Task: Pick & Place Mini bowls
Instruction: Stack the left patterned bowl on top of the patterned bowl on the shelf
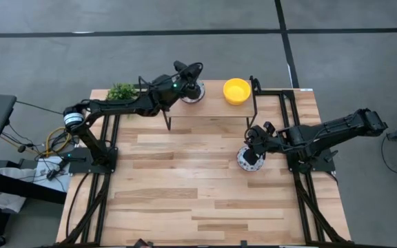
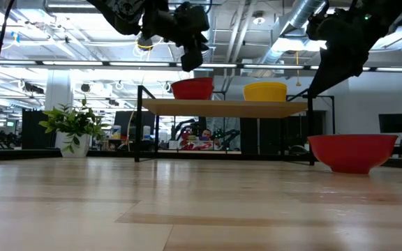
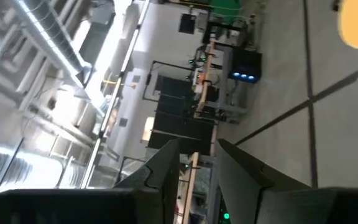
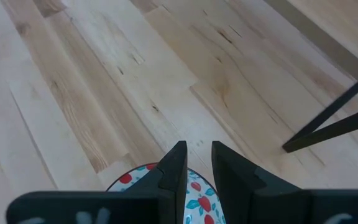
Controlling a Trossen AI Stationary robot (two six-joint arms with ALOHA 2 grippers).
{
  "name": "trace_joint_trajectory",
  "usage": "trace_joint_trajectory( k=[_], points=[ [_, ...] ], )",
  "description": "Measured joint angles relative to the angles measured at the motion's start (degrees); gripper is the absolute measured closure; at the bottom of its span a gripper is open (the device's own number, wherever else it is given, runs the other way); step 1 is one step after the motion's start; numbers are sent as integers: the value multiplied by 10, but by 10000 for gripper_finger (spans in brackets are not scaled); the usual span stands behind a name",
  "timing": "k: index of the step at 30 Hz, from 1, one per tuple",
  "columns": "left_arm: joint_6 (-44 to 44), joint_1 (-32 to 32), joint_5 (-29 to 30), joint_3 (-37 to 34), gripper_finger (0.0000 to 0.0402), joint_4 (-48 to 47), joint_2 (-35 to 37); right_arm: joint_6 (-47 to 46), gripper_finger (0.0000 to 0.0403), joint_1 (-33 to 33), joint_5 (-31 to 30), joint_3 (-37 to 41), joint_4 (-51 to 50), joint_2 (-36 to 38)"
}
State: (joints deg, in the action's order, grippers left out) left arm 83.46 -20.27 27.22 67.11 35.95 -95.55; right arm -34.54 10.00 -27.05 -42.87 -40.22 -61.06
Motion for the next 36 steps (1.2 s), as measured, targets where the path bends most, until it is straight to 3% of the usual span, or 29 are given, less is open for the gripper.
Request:
trace_joint_trajectory(
  k=[5, 11, 18, 22, 25, 29, 32, 36],
  points=[
    [-14, -1, 13, 6, 300, 5, 0, 0, 339, 0, 0, 0, 0, 0],
    [-59, 5, 68, 17, 300, 4, 11, 17, 339, 0, -3, 0, 46, 0],
    [-205, 43, 78, 17, 300, -96, 105, 98, 339, -27, -23, -27, 146, -1],
    [-361, 68, 74, 15, 300, -207, 172, 175, 339, -60, -52, -78, 160, -1],
    [-513, 83, 25, 15, 300, -296, 212, 251, 339, -91, -77, -121, 179, -1],
    [-673, 98, -107, 15, 300, -390, 260, 361, 339, -145, -90, -164, 224, -3],
    [-757, 104, -213, 15, 300, -435, 287, 434, 339, -189, -89, -186, 279, -16],
    [-820, 122, -291, 15, 300, -458, 315, 520, 339, -238, -86, -225, 349, -65]
  ],
)
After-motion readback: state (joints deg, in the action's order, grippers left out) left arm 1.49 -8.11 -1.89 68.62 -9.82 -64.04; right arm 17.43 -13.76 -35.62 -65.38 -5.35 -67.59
